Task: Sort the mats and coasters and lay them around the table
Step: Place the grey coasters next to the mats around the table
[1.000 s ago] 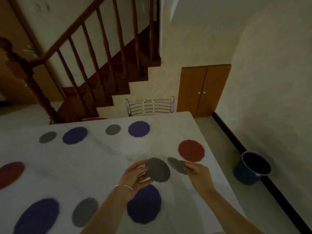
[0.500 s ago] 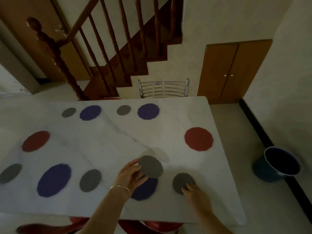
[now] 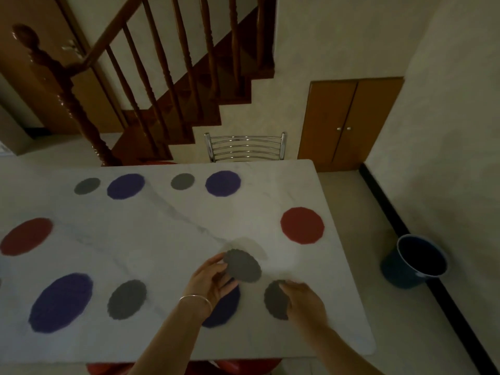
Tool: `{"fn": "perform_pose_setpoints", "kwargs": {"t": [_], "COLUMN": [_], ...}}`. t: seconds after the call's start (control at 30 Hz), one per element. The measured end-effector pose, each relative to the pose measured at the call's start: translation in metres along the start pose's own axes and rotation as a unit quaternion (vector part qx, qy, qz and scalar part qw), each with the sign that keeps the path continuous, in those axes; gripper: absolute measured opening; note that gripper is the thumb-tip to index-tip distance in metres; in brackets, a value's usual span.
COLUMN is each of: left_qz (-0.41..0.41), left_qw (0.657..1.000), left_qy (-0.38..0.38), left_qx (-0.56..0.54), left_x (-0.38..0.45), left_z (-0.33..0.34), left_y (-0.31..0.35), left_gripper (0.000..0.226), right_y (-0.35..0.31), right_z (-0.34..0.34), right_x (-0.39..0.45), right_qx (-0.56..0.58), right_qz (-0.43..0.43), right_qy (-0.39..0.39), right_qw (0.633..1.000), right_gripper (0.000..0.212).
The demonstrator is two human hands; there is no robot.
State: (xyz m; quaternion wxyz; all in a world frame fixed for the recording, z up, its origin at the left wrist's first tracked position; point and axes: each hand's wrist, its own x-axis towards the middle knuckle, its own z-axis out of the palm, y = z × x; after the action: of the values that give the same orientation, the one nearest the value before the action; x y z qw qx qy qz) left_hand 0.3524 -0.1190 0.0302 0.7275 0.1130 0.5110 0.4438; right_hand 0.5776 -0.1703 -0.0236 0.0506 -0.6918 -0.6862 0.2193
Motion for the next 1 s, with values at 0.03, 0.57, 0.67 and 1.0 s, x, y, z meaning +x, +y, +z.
{"fn": "perform_pose_setpoints", "kwargs": {"t": [0.03,0.57,0.67,1.0], "left_qz": [0.004,0.016,0.03,0.105], "left_qw": [1.0,0.995,0.997,0.992], "left_qy": [-0.01,-0.098,-0.075,0.073], "left_qx": [0.007,-0.009,-0.009,0.009], "left_x": [0.002,0.065,0.095,0.139], "left_z": [0.01,0.23,0.271,0.371], "left_y": [0.002,-0.005,-0.023,-0.069], "left_gripper": [0.031,0.039,0.038,0.033], "right_y": [-0.003,0.093,0.143,0.252], "right_z": [-0.013,-0.173,-0.192,-0.234], "right_x": [0.002,0.078,0.114,0.21], "right_qx": [0.055,0.314,0.308,0.266], "right_qz": [0.005,-0.114,-0.125,-0.185], "right_qy": [0.046,0.198,0.181,0.07], "right_qw": [0.997,0.922,0.926,0.944], "right_gripper": [0.052,0.053,0.055,0.056]}}
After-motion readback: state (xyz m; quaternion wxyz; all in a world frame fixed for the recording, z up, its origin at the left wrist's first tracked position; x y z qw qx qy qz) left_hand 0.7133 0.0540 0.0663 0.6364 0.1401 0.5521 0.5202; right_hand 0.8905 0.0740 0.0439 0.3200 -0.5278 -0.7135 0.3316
